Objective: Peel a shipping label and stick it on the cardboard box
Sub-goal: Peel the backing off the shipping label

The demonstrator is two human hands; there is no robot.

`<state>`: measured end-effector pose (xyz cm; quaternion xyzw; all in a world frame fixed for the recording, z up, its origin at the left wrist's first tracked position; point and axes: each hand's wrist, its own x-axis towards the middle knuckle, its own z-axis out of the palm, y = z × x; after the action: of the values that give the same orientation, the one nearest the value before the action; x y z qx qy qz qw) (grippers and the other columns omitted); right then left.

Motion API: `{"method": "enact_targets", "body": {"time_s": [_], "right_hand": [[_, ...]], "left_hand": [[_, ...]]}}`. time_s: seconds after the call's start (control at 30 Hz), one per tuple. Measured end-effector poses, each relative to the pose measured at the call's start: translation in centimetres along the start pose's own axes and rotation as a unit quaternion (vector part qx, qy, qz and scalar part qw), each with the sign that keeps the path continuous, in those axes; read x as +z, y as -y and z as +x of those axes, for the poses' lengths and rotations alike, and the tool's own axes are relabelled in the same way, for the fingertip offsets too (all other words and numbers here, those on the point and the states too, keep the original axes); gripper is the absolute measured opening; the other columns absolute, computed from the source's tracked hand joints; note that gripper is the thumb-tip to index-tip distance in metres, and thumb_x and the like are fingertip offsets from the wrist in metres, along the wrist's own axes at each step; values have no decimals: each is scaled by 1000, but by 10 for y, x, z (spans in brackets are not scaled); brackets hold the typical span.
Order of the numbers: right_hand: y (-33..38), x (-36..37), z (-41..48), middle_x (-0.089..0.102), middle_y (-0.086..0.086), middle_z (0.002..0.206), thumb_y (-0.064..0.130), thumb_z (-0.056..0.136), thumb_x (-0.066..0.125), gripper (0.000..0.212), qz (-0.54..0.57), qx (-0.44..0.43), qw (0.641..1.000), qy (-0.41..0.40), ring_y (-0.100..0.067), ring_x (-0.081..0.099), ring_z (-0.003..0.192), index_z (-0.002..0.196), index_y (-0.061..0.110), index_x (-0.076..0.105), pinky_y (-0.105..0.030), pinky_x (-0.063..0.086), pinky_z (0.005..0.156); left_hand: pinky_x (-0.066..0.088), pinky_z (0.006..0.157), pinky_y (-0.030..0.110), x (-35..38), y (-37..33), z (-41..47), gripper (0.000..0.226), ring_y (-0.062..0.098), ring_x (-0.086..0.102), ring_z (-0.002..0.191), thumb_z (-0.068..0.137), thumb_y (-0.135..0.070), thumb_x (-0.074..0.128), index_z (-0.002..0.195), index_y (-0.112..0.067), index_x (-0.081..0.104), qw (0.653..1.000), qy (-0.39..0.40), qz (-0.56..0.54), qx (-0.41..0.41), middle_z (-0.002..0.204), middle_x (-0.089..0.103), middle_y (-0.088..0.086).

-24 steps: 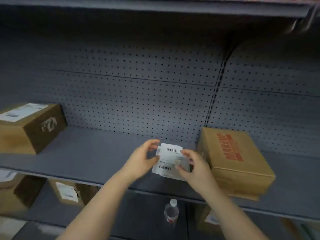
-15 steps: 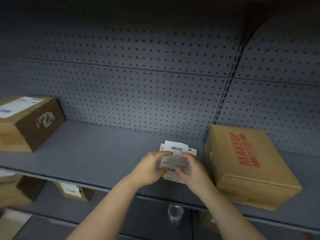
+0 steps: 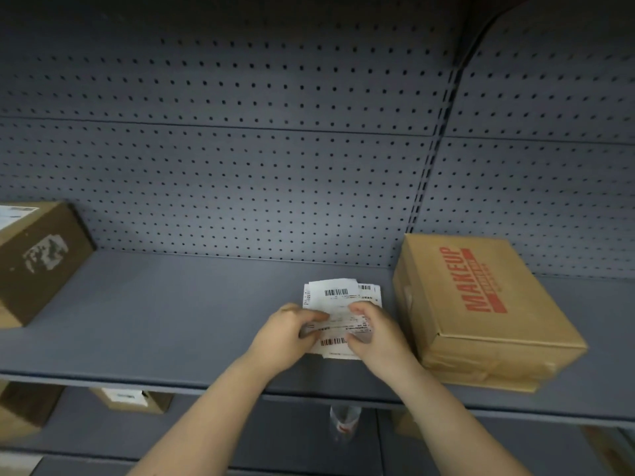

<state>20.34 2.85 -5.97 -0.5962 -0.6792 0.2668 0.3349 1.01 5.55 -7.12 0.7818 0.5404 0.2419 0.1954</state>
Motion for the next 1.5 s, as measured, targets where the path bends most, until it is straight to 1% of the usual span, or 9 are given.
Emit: {"method": "enact_targets", "body": {"time_s": [0.23, 0.43, 0.63, 0.83, 0.97, 1.07, 1.2, 1.33, 1.5], "right_hand": [[-2, 2, 0, 55, 2, 125, 18, 80, 73, 49, -10, 5, 1000, 16, -9, 49, 118, 125, 17, 53, -15, 32, 96], [0, 3, 3, 54, 3, 124, 27, 78, 75, 53, -17, 8, 1000, 14, -10, 50, 116, 125, 22, 51, -18, 36, 96], [23, -5, 5, 47, 6, 132, 25, 85, 68, 52, 35, -28, 996, -78, -5, 42, 121, 132, 20, 46, -19, 33, 100], [67, -9, 22, 67, 4, 112, 29, 82, 71, 54, 349, 144, 924, -57, -12, 67, 101, 128, 12, 48, -34, 52, 93], [88, -17, 31, 75, -4, 96, 11, 88, 64, 14, 328, 115, 934, -85, -19, 72, 88, 102, 14, 64, -41, 59, 82], [101, -35, 30, 74, 1, 91, 12, 90, 60, 8, 172, 39, 981, -79, -16, 70, 85, 91, 20, 62, -43, 58, 76], [125, -64, 27, 73, 6, 91, 16, 91, 59, 10, 35, -46, 998, -3, -9, 68, 86, 86, 24, 62, -42, 57, 78], [148, -90, 27, 71, 7, 87, 16, 90, 60, 16, -42, -81, 995, 43, -13, 67, 82, 86, 30, 66, -40, 56, 75], [156, -111, 31, 72, 10, 82, 16, 87, 66, 20, -85, -64, 991, 78, -10, 66, 80, 83, 33, 56, -40, 56, 76]], "left_hand": [[27, 97, 31, 1, -1, 1, 61, 14, 39, 125, 66, -70, 54, 115, -36, 67, 996, 21, 62, 66, 122, 58, -12], [16, 118, 42, 5, -2, 2, 31, 5, 46, 130, 83, -40, 64, 109, -25, 72, 996, 24, 19, 80, 132, 62, -1], [47, 100, 41, -12, -11, 3, 24, 10, 69, 78, 82, -36, 59, 92, -21, 75, 970, -199, 32, 137, 94, 77, -7], [50, 93, 34, -30, -22, 1, 21, 4, 69, 90, 81, -31, 70, 93, -15, 77, 914, -354, 84, 180, 94, 77, -3], [43, 94, 30, -43, -26, -2, 30, 2, 67, 94, 77, -41, 73, 99, -22, 74, 932, -303, 77, 184, 105, 71, -15], [30, 100, 23, -65, -38, -7, 50, -8, 50, 105, 78, -52, 63, 122, -29, 57, 943, -307, -33, 126, 119, 53, -33], [33, 102, 33, -105, -59, 6, 34, -7, 46, 113, 86, -45, 54, 118, -36, 57, 935, -334, -86, 88, 119, 58, -25], [48, 75, 21, -132, -85, 20, 6, 1, 61, 77, 83, -31, 68, 82, -29, 74, 963, -193, -177, 65, 82, 72, -11], [43, 50, 16, -145, -106, 22, 26, 8, 54, 49, 87, -22, 65, 61, -19, 72, 932, -53, -357, 35, 56, 66, -2]]}}
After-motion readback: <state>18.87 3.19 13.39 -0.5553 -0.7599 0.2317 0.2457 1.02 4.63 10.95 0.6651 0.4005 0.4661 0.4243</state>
